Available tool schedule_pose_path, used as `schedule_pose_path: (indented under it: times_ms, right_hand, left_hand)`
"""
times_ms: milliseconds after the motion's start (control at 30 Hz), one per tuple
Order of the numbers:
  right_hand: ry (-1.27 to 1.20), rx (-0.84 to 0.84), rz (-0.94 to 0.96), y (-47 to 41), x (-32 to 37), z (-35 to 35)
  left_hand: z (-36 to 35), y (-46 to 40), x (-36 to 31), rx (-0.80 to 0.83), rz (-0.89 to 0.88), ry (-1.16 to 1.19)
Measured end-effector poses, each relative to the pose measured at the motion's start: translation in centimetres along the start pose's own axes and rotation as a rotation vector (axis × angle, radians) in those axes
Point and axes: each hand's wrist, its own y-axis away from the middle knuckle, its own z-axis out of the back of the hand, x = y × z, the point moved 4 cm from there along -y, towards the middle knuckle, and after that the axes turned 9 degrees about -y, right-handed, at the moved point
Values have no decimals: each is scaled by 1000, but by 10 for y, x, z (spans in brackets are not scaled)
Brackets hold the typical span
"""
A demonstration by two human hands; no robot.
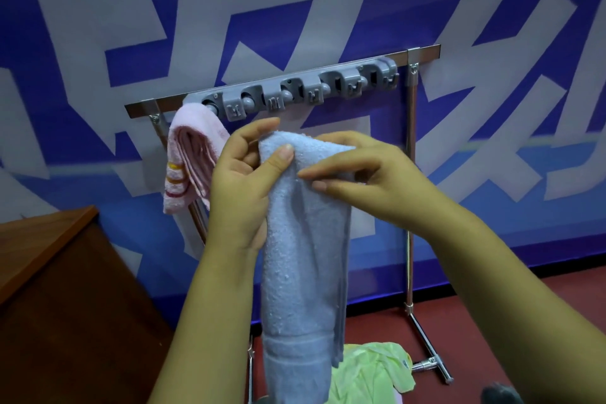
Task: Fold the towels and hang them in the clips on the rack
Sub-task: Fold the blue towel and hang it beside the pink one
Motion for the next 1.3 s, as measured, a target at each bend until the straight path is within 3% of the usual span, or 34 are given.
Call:
schedule_pose_path:
  times_ms: [233, 367, 467, 700, 833, 967, 1300]
  right_hand:
    - [81, -14, -153, -16, 6, -6]
    - [19, -54, -285, -36, 7, -9]
    - [-79, -81, -361, -54, 2, -12]
    - [-190, -57, -477, -105, 7, -8]
    - [-217, -58, -467, -136, 24, -9]
    - [-230, -85, -482, -167, 30, -23]
    - [-116, -11, -406, -234, 35, -48]
  left_hand:
    - [9, -4, 8, -40, 106, 22]
    - [23, -6, 15, -199, 32, -337]
    - [26, -3, 17, -288, -38, -442]
    - [23, -19, 30, -84, 30, -487]
    - [21, -42, 26, -46, 34, -551]
    - [22, -63, 19, -192, -54, -759]
    - [60, -117, 35, -497, -53, -842]
